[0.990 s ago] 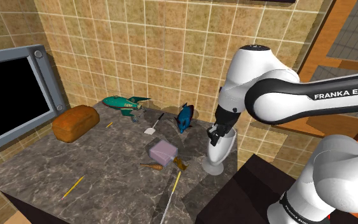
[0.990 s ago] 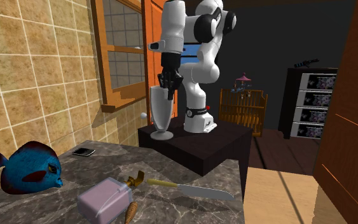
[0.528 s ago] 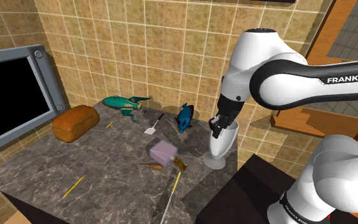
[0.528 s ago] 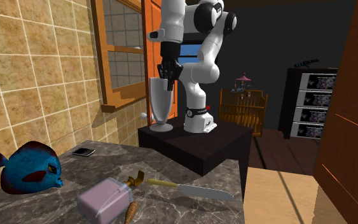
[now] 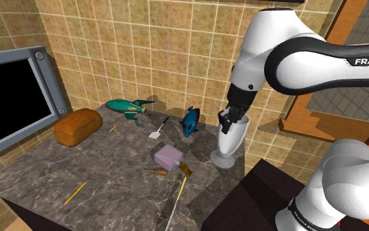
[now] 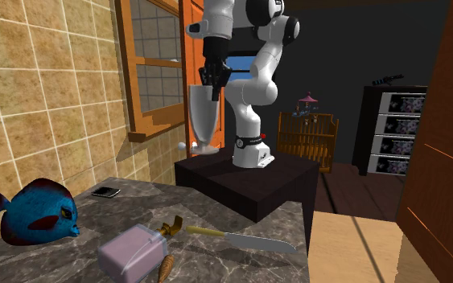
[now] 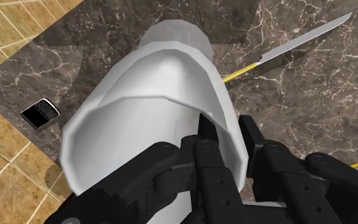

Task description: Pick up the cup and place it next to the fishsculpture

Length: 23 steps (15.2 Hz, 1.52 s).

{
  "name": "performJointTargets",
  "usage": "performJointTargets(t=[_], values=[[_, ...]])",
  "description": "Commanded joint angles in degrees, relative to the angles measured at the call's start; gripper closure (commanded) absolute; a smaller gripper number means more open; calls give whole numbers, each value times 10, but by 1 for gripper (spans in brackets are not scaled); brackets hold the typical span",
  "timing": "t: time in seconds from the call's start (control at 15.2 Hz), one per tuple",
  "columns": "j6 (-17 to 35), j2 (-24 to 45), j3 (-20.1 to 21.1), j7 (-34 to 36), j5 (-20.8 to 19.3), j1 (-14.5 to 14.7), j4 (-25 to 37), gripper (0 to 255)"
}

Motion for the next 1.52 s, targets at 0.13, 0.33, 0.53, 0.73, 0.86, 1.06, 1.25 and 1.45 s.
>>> performJointTargets(t=[0.13, 0.33, 0.53, 0.73, 0.86, 1.06, 1.25, 1.45], values=[[-31, 2, -3, 1, -4, -2, 33, 255], [-54, 3, -6, 1, -6, -4, 57, 255], [-69, 4, -8, 1, -8, -5, 74, 255], [-42, 70, -18, -16, -22, -21, 112, 255], [-28, 114, -24, -26, -31, -31, 141, 255], [-11, 180, -32, -38, -43, -44, 190, 255], [-1, 245, -38, -49, -54, -55, 244, 255], [3, 310, -44, -59, -64, -64, 305, 255]])
